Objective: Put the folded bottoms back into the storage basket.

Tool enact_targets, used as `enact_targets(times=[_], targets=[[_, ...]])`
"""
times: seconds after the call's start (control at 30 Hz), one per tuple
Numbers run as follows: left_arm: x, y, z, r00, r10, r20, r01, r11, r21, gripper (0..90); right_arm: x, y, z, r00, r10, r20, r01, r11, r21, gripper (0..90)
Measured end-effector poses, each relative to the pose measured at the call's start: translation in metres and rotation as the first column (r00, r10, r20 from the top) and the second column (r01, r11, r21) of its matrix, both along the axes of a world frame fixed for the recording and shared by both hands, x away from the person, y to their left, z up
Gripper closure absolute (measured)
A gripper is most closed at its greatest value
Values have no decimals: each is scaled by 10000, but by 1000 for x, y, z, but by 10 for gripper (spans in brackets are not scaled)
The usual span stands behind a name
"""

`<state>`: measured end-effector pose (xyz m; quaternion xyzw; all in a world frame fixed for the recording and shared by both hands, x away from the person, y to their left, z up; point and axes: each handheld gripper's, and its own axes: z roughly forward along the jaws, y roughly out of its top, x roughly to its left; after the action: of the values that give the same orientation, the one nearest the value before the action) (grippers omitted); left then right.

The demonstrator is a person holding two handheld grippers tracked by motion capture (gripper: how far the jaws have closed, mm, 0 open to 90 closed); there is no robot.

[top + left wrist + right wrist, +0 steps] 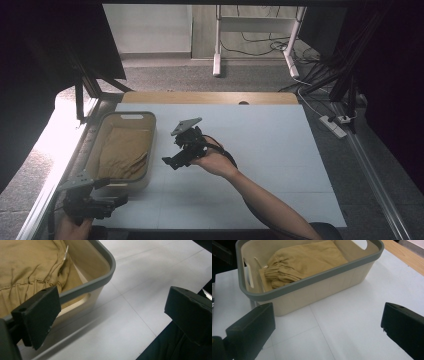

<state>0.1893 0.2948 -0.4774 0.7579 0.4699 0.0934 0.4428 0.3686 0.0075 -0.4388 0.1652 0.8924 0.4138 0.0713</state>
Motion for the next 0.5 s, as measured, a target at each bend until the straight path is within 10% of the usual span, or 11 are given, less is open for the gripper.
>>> enact_targets(times=[0.5], targets=[[0, -1, 0, 10000, -38, 36, 38, 10000, 81, 13, -11, -30, 1, 10000, -71, 29, 71, 10000, -47, 0]])
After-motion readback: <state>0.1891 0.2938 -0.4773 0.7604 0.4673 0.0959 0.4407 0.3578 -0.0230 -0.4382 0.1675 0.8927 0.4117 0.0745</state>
